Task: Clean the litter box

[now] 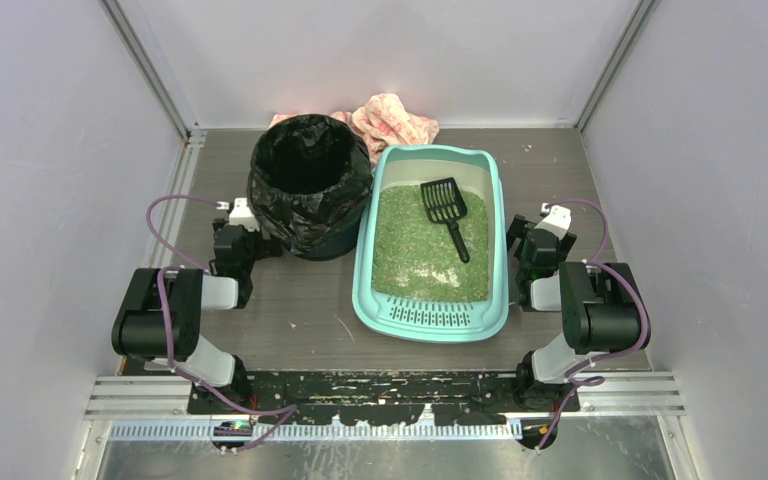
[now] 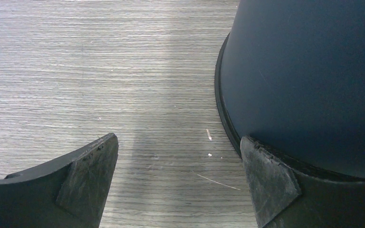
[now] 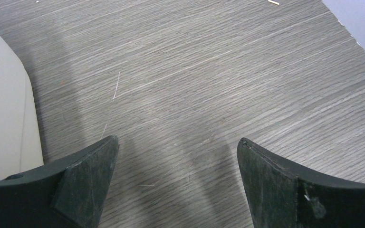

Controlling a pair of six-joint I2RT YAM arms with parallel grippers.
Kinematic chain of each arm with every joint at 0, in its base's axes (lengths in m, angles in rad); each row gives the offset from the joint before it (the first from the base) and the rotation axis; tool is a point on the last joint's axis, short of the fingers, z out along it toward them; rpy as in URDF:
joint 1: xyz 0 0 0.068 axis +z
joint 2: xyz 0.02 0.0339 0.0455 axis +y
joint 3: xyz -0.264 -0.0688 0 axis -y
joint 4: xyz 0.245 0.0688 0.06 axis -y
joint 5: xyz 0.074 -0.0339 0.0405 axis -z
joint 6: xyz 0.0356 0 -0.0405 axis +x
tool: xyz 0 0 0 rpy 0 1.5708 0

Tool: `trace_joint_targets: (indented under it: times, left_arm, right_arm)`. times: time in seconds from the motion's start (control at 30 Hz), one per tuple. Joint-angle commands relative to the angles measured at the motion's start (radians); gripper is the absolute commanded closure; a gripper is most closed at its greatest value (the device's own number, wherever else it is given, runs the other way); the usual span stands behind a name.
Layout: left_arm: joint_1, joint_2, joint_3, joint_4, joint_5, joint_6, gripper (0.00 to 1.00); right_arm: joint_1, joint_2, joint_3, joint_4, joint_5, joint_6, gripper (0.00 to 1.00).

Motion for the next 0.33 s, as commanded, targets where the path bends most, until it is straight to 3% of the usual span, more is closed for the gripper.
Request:
trace_joint_targets:
  times: [0.0,0.3]
  left_arm:
    - [0.004,0.004,0.002,0.079,0.023,0.016,0.00]
    - [0.009,0.003,0.000,0.084,0.035,0.013,0.00]
  right_arm:
    - [0.032,-0.013,0.031,0.052,-0.053,-0.001,0.00]
    - [0.032,-0.012,0.031,0.052,-0.053,-0.001,0.00]
